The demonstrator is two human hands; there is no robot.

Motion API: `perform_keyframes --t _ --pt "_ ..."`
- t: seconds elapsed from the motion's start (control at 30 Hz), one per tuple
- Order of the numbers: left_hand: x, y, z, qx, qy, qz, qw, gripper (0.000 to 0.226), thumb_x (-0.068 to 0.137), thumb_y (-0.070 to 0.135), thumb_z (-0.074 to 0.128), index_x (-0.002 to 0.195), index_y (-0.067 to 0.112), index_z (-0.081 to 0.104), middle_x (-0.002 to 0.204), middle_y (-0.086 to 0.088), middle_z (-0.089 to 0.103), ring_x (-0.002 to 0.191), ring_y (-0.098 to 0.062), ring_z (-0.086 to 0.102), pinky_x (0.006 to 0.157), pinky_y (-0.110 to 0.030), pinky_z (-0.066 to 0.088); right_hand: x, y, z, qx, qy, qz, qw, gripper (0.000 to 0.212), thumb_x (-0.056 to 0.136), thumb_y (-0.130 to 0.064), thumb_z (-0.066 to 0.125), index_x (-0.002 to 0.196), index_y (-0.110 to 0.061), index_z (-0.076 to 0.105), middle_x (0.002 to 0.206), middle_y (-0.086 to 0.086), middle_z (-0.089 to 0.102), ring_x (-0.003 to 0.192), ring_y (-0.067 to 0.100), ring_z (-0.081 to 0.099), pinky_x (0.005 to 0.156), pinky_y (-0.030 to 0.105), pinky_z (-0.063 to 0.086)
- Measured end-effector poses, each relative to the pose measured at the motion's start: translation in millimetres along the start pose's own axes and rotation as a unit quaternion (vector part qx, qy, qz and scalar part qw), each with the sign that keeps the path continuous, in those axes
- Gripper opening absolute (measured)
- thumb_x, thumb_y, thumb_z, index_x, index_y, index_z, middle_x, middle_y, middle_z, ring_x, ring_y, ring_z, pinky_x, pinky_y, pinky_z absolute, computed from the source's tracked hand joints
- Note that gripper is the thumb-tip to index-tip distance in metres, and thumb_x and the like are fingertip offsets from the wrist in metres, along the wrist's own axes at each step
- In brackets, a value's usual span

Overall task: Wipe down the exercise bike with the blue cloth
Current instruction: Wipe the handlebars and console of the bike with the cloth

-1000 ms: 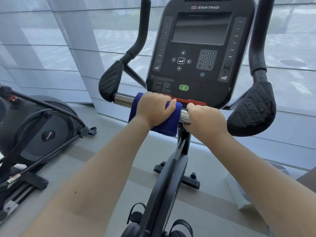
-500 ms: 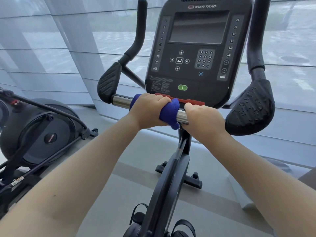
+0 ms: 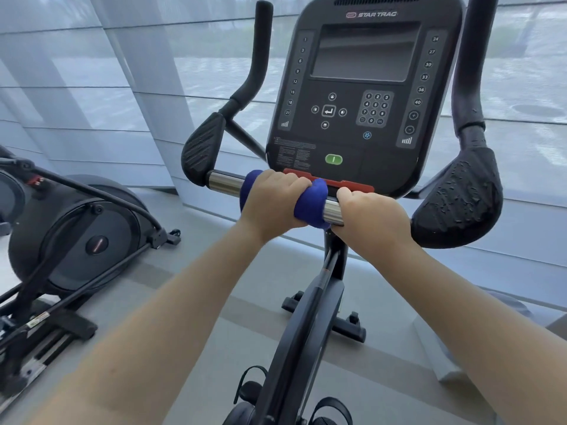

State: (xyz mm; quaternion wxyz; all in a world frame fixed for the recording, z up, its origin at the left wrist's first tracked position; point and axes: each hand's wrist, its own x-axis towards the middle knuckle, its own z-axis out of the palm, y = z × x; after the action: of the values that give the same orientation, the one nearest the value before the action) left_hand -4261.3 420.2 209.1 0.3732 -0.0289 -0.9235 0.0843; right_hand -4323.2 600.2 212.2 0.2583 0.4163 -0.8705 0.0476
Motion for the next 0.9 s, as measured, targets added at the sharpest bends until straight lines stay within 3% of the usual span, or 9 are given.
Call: perform_keyframes --t 0.03,0.1,0.17,0.27,0.37,0.43,0.5,0.67,0.9 --pt "-6.2 4.2 7.0 0.013 0.068 -0.011 0.998 0.025 0.080 0.044 0.061 0.077 0.019 0.062 0.065 0.003 0.060 0.059 -0.020 0.054 0.064 -0.032 0.041 -0.6 0.2 -0.3 -0.002 -0.003 0.001 1.000 0.031 0.067 -0.028 0.077 0.077 -0.014 0.052 0.058 0.002 0.052 0.045 0.022 0.035 0.045 0.023 0.024" --pt "-7.7 4.9 14.1 0.015 0.105 -0.022 0.994 0.025 0.083 0.041 0.059 0.077 0.016 0.062 0.065 0.001 0.059 0.059 -0.021 0.053 0.064 -0.033 0.041 -1.3 0.7 -0.3 -0.003 -0.007 0.004 1.000 0.031 0.067 -0.028 0.078 0.076 -0.014 0.051 0.058 0.001 0.053 0.045 0.021 0.035 0.045 0.023 0.023" --pt "-2.2 -0.5 8.6 0.005 0.051 0.006 0.999 0.027 0.077 0.044 0.063 0.081 0.017 0.063 0.068 0.001 0.062 0.060 -0.022 0.055 0.063 -0.033 0.043 -1.5 -0.2 -2.0 0.005 -0.008 0.000 1.000 0.032 0.066 -0.028 0.078 0.076 -0.014 0.051 0.057 0.001 0.052 0.044 0.021 0.034 0.045 0.021 0.023" --pt "7.6 -5.2 -7.6 -0.009 -0.098 0.026 0.995 0.046 0.066 0.063 0.067 0.082 0.022 0.057 0.071 0.008 0.060 0.060 -0.018 0.053 0.063 -0.028 0.041 -2.1 0.1 -5.8 0.003 -0.012 -0.015 1.000 0.028 0.074 -0.029 0.071 0.083 -0.015 0.049 0.064 -0.001 0.048 0.050 0.021 0.038 0.046 0.020 0.019" --pt "12.3 2.0 -19.1 0.003 -0.139 0.011 0.990 0.060 0.057 0.076 0.066 0.085 0.025 0.054 0.073 0.014 0.050 0.063 -0.012 0.043 0.066 -0.026 0.033 0.1 2.5 -14.2 0.011 -0.053 -0.015 0.998 0.026 0.086 -0.038 0.060 0.095 -0.017 0.047 0.076 -0.004 0.048 0.060 0.020 0.045 0.046 0.024 0.023" --pt "11.6 3.7 -20.0 0.014 -0.138 0.005 0.990 0.063 0.055 0.078 0.065 0.087 0.025 0.054 0.074 0.014 0.051 0.064 -0.012 0.042 0.066 -0.026 0.032 1.9 3.2 -22.0 0.032 -0.098 -0.018 0.994 0.034 0.087 -0.045 0.059 0.105 -0.017 0.047 0.086 -0.004 0.053 0.069 0.018 0.049 0.054 0.027 0.035" --pt "8.2 4.7 -17.4 0.017 -0.122 -0.003 0.992 0.064 0.054 0.078 0.066 0.088 0.025 0.056 0.076 0.010 0.059 0.064 -0.013 0.042 0.066 -0.028 0.031 -1.0 5.9 -28.4 0.034 -0.130 -0.021 0.991 0.040 0.086 -0.048 0.059 0.109 -0.018 0.046 0.097 -0.003 0.058 0.078 0.018 0.052 0.061 0.029 0.038" --pt "2.2 13.6 -11.6 -0.006 -0.095 -0.017 0.995 0.073 0.052 0.078 0.070 0.098 0.022 0.061 0.085 0.007 0.064 0.074 -0.020 0.058 0.074 -0.032 0.038 -17.5 29.8 -62.2 0.055 -0.127 -0.052 0.989 0.049 0.088 -0.045 0.058 0.127 -0.020 0.043 0.116 -0.002 0.053 0.106 0.021 0.051 0.078 0.034 0.047" --pt "12.8 56.0 -7.7 -0.063 -0.057 -0.001 0.996 0.078 0.056 0.084 0.061 0.100 0.019 0.062 0.085 0.004 0.062 0.076 -0.020 0.057 0.072 -0.035 0.043 -24.3 66.3 -77.1 0.097 -0.133 -0.077 0.983 0.047 0.091 -0.043 0.054 0.132 -0.023 0.043 0.122 -0.003 0.054 0.113 0.018 0.049 0.085 0.039 0.048"
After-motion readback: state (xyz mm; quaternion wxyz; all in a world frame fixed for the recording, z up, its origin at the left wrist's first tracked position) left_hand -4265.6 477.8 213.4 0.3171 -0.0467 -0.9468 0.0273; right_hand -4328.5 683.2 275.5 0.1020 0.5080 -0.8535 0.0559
